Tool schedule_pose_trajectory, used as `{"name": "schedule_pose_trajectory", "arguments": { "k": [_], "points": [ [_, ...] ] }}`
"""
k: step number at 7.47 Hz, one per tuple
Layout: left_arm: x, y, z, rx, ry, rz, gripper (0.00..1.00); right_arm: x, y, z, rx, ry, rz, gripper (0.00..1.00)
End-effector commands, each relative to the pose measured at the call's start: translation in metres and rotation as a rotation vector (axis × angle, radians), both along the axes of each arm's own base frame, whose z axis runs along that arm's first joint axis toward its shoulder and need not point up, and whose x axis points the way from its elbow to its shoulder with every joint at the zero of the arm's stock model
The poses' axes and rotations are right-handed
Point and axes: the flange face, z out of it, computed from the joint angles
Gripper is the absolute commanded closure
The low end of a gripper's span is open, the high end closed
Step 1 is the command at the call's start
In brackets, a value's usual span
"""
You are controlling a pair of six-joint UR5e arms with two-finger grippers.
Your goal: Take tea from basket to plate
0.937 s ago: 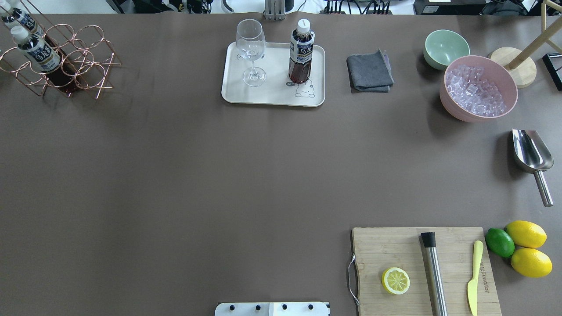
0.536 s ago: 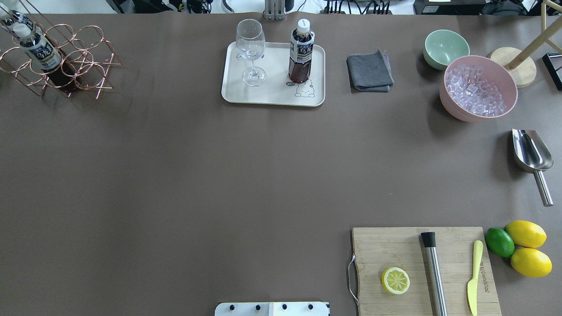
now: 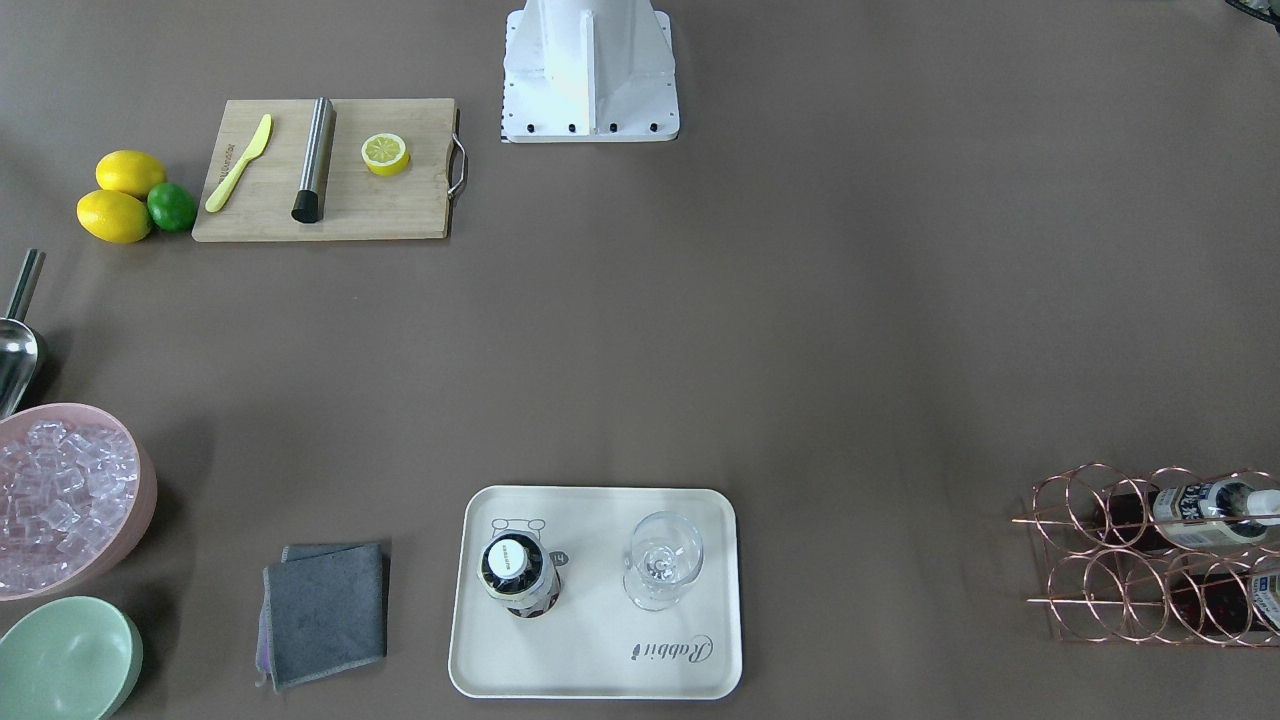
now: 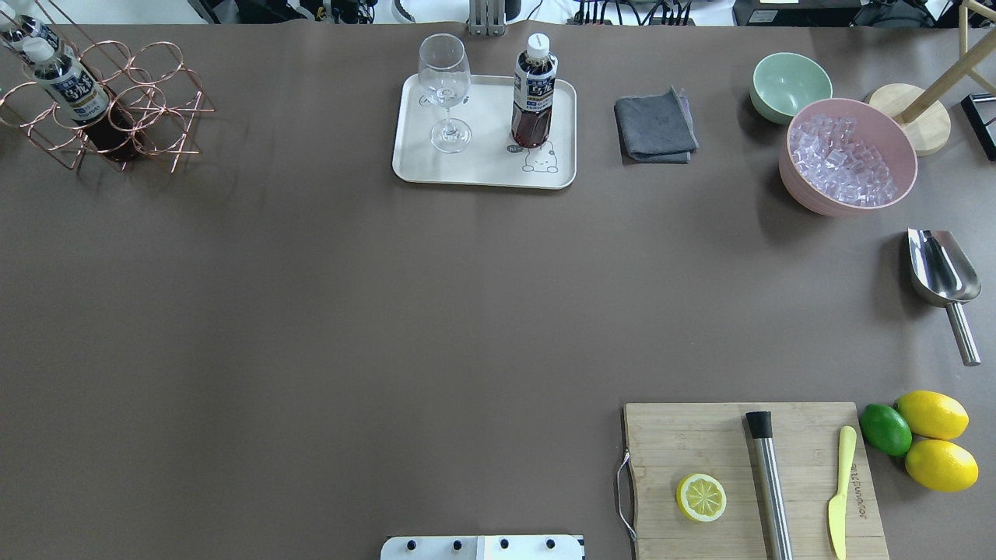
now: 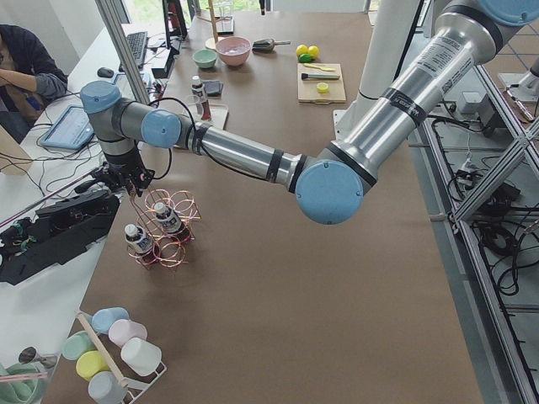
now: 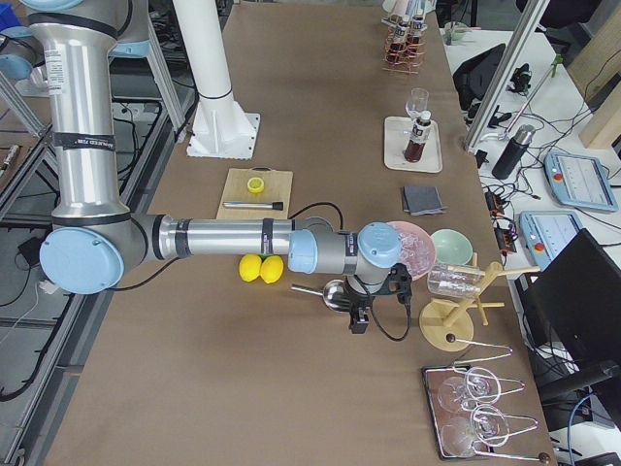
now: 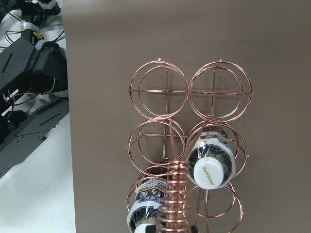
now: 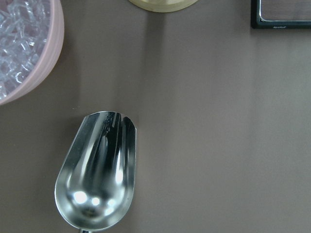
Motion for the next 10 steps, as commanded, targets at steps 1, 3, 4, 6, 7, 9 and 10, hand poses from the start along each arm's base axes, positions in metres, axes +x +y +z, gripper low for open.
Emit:
{"name": "schedule_pose_trajectory", "arguments": {
  "k": [1, 3, 4, 6, 7, 9, 10],
  "points": [
    [0.0, 0.001, -0.001, -0.033, 0.005, -0.029, 0.6, -0.002, 0.002, 0.001, 0.001, 0.013, -0.006, 0.0],
    [-0.006, 0.001, -0.002, -0.055, 0.011, -0.06, 0.02, -0.002, 0.003, 0.005, -0.008, 0.019, -0.006, 0.0],
    [-0.014, 0.002, -0.003, -0.069, 0.012, -0.079, 0.02, -0.002, 0.003, 0.006, -0.007, 0.029, -0.007, 0.0],
    [-0.033, 0.008, -0.012, -0.124, 0.023, -0.154, 0.02, 0.002, 0.001, -0.001, 0.005, 0.041, 0.001, 0.0],
    [-0.049, 0.017, 0.007, -0.166, 0.027, -0.199, 0.02, 0.011, 0.003, -0.003, 0.005, 0.039, 0.017, 0.0],
    [-0.061, 0.026, 0.027, -0.289, 0.045, -0.323, 0.02, 0.028, 0.036, -0.009, 0.01, 0.039, 0.051, 0.0],
    [-0.068, 0.035, 0.047, -0.402, 0.059, -0.431, 0.02, 0.031, 0.042, -0.01, 0.012, 0.041, 0.056, 0.0]
  ]
}}
